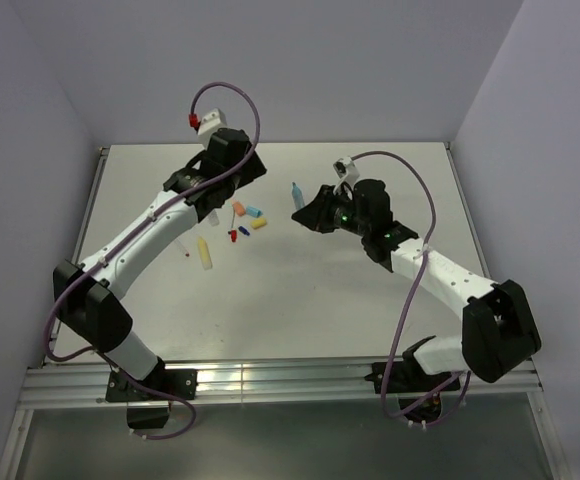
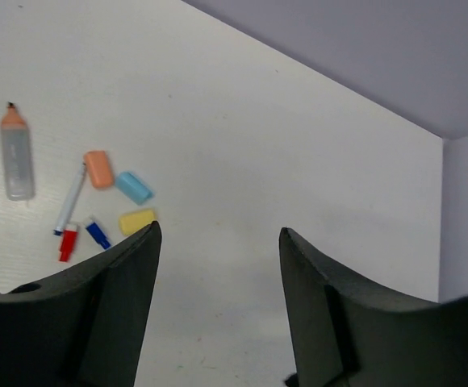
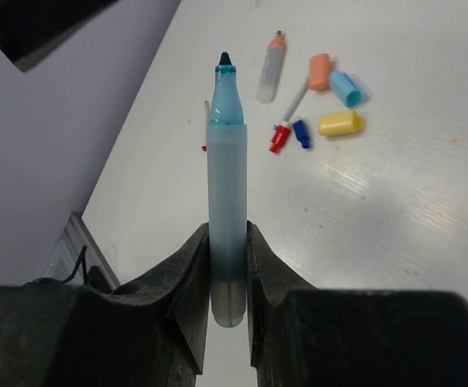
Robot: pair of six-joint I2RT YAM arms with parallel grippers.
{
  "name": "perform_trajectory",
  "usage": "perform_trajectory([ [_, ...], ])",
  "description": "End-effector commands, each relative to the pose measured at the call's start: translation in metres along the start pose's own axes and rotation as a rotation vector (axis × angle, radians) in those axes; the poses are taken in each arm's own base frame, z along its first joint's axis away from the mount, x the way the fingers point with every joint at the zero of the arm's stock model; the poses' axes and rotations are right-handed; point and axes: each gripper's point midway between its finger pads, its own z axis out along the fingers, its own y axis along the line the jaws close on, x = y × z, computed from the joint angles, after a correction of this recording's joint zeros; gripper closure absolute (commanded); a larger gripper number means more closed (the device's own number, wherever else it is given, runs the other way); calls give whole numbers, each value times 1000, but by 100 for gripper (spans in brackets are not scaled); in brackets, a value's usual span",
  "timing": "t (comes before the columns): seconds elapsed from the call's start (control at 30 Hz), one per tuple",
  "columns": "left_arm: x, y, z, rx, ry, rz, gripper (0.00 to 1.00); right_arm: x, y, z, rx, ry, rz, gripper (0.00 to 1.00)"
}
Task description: Insert the pens into the pen caps
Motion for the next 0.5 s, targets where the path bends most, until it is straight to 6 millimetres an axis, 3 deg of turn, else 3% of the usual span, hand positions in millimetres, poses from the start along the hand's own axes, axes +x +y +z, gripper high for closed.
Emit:
perform_trajectory([
  [0.0, -23, 16, 3, -25, -7, 43, 37, -11, -7, -19, 13, -38, -2, 100],
  [0.13, -18, 33, 26, -88, 31, 119, 42, -8, -14, -33, 37, -39, 4, 100],
  [0.27, 10, 49, 57, -148, 97, 130, 45, -8, -18, -43, 52, -51, 0, 100],
  [0.47, 46, 75, 94, -281, 110, -17, 53, -12, -22, -48, 49, -57, 10, 100],
])
